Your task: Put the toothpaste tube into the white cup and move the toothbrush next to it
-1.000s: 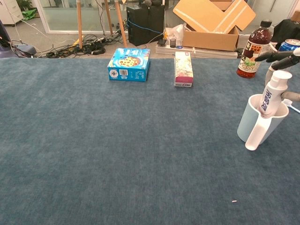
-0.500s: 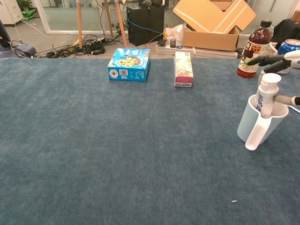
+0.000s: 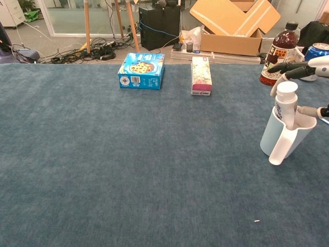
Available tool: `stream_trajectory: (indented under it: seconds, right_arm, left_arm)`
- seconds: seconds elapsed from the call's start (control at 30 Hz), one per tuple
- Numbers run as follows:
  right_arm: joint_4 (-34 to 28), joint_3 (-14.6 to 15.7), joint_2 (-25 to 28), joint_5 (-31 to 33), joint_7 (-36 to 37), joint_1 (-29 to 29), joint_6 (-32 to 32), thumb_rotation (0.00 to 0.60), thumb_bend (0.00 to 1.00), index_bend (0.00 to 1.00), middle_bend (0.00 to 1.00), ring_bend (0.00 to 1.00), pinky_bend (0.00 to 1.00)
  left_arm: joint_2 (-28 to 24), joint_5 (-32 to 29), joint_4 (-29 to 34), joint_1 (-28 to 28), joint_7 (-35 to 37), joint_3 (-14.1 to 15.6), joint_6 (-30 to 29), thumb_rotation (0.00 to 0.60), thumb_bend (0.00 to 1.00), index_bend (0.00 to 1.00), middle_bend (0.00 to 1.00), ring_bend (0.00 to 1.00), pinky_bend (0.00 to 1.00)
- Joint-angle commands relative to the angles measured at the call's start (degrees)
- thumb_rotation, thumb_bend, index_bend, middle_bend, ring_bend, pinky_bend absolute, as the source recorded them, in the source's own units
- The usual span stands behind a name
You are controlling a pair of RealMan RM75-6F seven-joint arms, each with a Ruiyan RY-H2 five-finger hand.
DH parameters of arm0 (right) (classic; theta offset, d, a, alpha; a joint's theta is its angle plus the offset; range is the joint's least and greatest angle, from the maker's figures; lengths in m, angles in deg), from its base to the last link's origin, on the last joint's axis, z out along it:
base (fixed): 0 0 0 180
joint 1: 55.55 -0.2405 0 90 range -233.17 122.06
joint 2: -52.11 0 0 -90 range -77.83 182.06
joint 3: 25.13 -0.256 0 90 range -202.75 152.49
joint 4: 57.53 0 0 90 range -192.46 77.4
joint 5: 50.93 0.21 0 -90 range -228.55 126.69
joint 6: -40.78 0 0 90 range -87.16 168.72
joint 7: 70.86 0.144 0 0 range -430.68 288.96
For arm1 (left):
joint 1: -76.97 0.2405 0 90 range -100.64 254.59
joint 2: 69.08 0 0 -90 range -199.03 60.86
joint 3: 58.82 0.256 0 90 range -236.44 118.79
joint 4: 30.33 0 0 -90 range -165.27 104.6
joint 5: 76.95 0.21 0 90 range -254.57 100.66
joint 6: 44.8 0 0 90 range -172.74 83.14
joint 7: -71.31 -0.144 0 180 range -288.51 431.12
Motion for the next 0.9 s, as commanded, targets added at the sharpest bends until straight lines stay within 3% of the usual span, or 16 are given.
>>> stream_trajectory:
  seconds: [0.03,0.27,0.5,0.67,0.77,0.9]
  right_arm:
    - [0.0,0.0,0.0,0.0,0.0,0.0,0.1,0.600,0.31,0.30,0.00,0.00,0.05]
    - [-0.5,0.1,1.2,-0.2,0.7,0.7,1.7,0.600,0.31,0.30,0.00,0.00,0.05]
    - [-4.3,0.2,6.4,0.4,-1.6,3.6,5.9,0.600,0.30,0.27,0.00,0.00,0.06]
    - [-7.4,-0.3,9.4,3.4,-6.8,7.4,11.1,0.600,0.28,0.26,0.05,0.02,0.27]
    - [-8.1,-0.9,9.8,6.5,-9.2,9.3,13.3,0.600,0.29,0.26,0.18,0.19,0.43]
    - [-8.3,-2.1,9.6,12.6,-9.9,10.5,12.8,0.600,0.30,0.26,0.41,0.50,0.67]
  left_arm:
    - [0.0,0.0,0.0,0.0,0.0,0.0,0.0,0.600,0.10,0.28,0.34,0.35,0.45]
    - [0.0,-0.1,-0.1,-0.1,0.1,0.0,0.2,0.600,0.10,0.28,0.34,0.35,0.45]
    - [0.1,0.0,-0.1,0.0,-0.1,0.1,0.2,0.600,0.10,0.28,0.34,0.35,0.45]
    - [0.2,0.0,-0.1,-0.1,-0.6,0.2,0.4,0.600,0.10,0.28,0.34,0.35,0.45]
    - [0.3,0.0,0.0,-0.1,-0.8,0.2,0.5,0.600,0.10,0.28,0.34,0.35,0.45]
    - [0.4,0.1,0.0,-0.1,-1.2,0.3,0.4,0.600,0.10,0.28,0.34,0.35,0.45]
